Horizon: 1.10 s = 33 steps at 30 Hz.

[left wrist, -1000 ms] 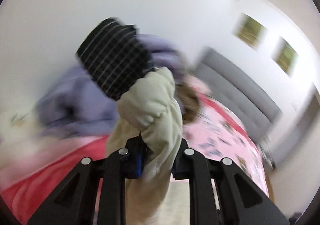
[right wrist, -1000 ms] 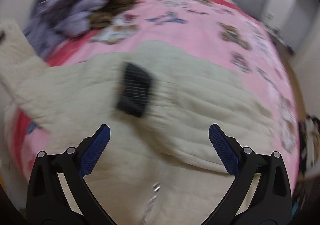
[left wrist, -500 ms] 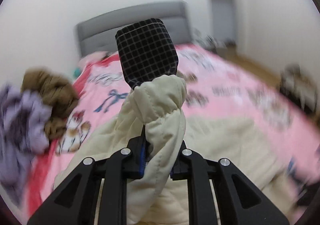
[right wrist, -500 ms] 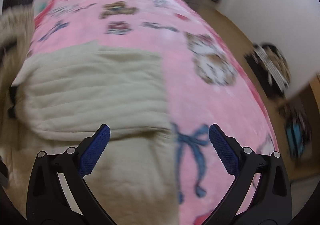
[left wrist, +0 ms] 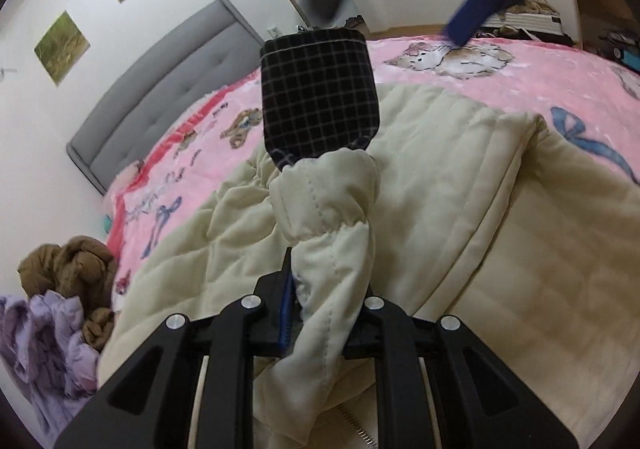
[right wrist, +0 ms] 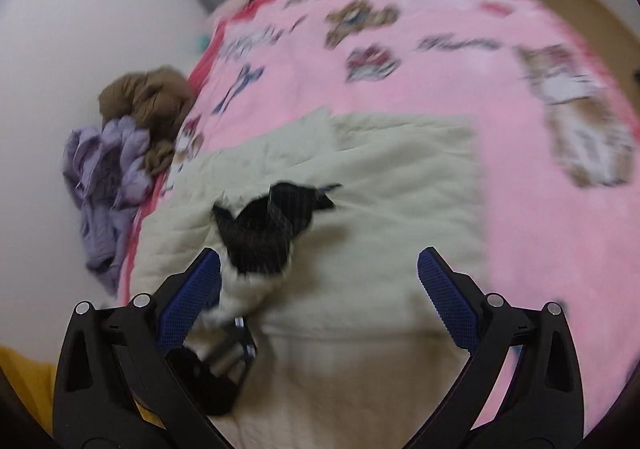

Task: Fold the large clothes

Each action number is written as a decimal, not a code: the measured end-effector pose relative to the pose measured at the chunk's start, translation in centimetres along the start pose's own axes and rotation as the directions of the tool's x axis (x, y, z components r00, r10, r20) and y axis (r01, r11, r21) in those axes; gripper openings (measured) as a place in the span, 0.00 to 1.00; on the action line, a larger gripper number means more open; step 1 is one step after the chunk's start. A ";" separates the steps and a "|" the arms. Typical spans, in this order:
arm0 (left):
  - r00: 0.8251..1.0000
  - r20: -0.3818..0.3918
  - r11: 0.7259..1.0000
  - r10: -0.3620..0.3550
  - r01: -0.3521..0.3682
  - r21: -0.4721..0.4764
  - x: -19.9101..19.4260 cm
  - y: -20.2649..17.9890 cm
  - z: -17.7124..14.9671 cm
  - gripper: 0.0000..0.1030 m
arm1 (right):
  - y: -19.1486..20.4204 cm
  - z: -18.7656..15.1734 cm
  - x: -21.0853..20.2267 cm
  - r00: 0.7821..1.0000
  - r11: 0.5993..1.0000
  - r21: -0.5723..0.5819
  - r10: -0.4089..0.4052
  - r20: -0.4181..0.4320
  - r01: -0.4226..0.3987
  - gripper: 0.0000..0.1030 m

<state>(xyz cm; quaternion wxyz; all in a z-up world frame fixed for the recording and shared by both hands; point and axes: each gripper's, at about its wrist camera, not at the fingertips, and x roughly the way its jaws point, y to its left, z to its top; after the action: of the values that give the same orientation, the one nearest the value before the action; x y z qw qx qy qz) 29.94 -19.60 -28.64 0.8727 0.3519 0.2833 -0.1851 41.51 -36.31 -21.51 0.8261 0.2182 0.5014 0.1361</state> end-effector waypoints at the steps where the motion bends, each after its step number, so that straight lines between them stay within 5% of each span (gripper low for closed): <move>1: 1.000 -0.004 1.000 0.009 -0.009 0.014 -0.1 0.0 -0.3 0.16 | 0.2 0.6 1.2 0.999 1.000 -0.001 0.018 -0.030 -0.018 0.92; 4: 0.999 -0.001 0.997 0.035 -0.035 0.063 -0.2 -0.3 -1.0 0.16 | 1.8 1.6 5.3 0.987 0.995 -0.033 0.094 -0.130 -0.099 0.91; 7: 0.995 0.023 0.989 0.094 -0.096 0.109 -0.7 -0.4 -1.6 0.16 | 4.8 1.1 6.8 0.980 0.979 -0.133 0.133 -0.149 -0.154 0.32; 8: 0.990 0.028 0.983 0.135 -0.138 0.119 -0.8 -0.2 -2.0 0.16 | 5.6 1.0 6.7 0.983 0.977 -0.162 0.115 -0.141 -0.137 0.29; 11: 0.970 0.019 0.967 0.242 -0.243 0.071 -0.9 1.4 -3.4 0.17 | 9.3 1.5 6.5 0.962 0.933 -0.255 0.219 -0.165 -0.256 0.14; 15: 0.990 -0.054 0.991 0.133 -0.132 0.024 0.0 2.4 -4.7 0.20 | 11.3 0.6 8.8 0.974 0.916 -0.376 0.060 -0.217 -0.140 0.12; 17: 0.992 -0.092 0.996 0.084 -0.081 0.037 0.8 2.0 -5.3 0.21 | 10.2 0.0 11.0 0.962 0.930 -0.357 -0.012 -0.275 -0.090 0.12; 20: 0.993 -0.089 0.997 0.074 -0.071 0.039 0.0 1.8 -5.5 0.22 | 8.0 -0.8 12.8 0.951 0.946 -0.313 -0.019 -0.310 -0.083 0.12; 22: 0.993 -0.093 0.997 0.074 -0.074 -0.006 -1.0 2.3 -5.7 0.28 | 7.7 -0.8 13.0 0.951 0.954 -0.284 0.003 -0.309 -0.095 0.12; 27: 0.989 -0.133 0.977 0.065 -0.090 -0.193 -5.6 4.3 -7.6 0.64 | 9.4 0.4 9.8 0.974 0.949 -0.294 0.049 -0.220 -0.114 0.09; 30: 0.979 -0.193 0.929 0.064 -0.129 -0.347 -9.5 6.5 -9.8 0.73 | 11.1 1.4 8.5 0.985 0.933 -0.354 -0.006 -0.172 -0.056 0.08; 33: 0.944 -0.330 0.822 0.020 -0.203 -0.533 -11.8 10.6 -14.7 0.77 | 12.3 2.3 8.6 0.987 0.910 -0.415 -0.066 -0.149 -0.002 0.08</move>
<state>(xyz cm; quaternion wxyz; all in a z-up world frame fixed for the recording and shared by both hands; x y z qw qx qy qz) 21.01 -0.33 -24.58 0.8912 0.1216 0.4368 0.0156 47.45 -22.36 -21.14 0.8128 0.0187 0.5293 0.2426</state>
